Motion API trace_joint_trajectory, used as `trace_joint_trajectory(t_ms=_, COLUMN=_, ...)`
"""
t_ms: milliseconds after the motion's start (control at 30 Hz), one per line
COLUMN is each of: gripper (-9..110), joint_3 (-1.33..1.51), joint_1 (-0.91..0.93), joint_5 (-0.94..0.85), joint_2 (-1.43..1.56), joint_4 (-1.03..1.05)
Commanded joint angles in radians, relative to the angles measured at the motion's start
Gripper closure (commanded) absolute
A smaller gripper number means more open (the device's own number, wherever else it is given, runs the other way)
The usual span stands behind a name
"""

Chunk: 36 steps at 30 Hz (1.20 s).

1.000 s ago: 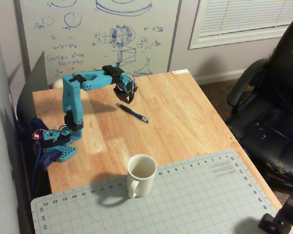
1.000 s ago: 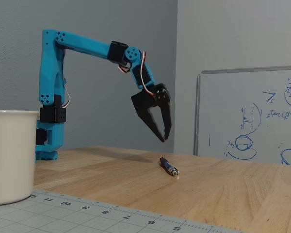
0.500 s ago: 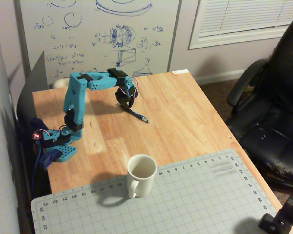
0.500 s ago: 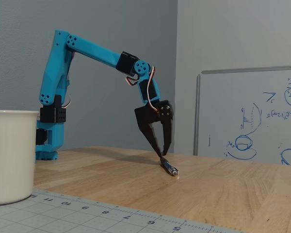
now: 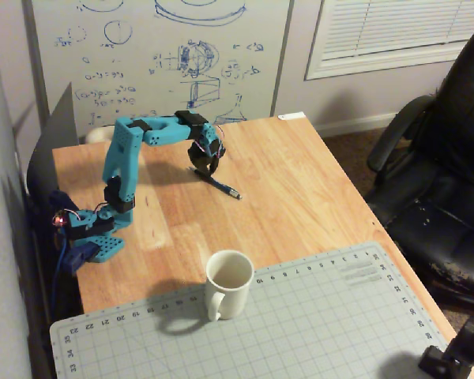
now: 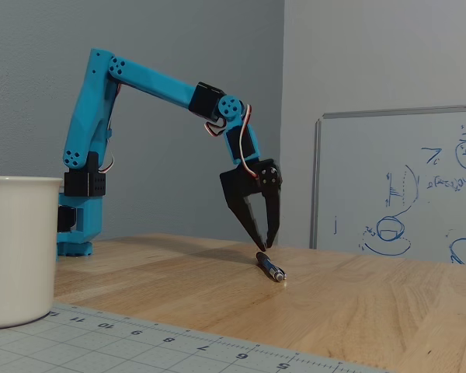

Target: Touch the pen.

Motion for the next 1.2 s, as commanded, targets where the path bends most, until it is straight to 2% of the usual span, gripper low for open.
trace_joint_trajectory(t_ms=0, gripper=101, joint_3=-0.089, joint_1=0.005, joint_5=0.009, joint_2=0.012, joint_4=-0.018)
trace_joint_trajectory(t_ms=1167, gripper=101, joint_3=-0.087, joint_1=0.023, joint_5=-0.005, joint_2=0.002, joint_4=-0.017)
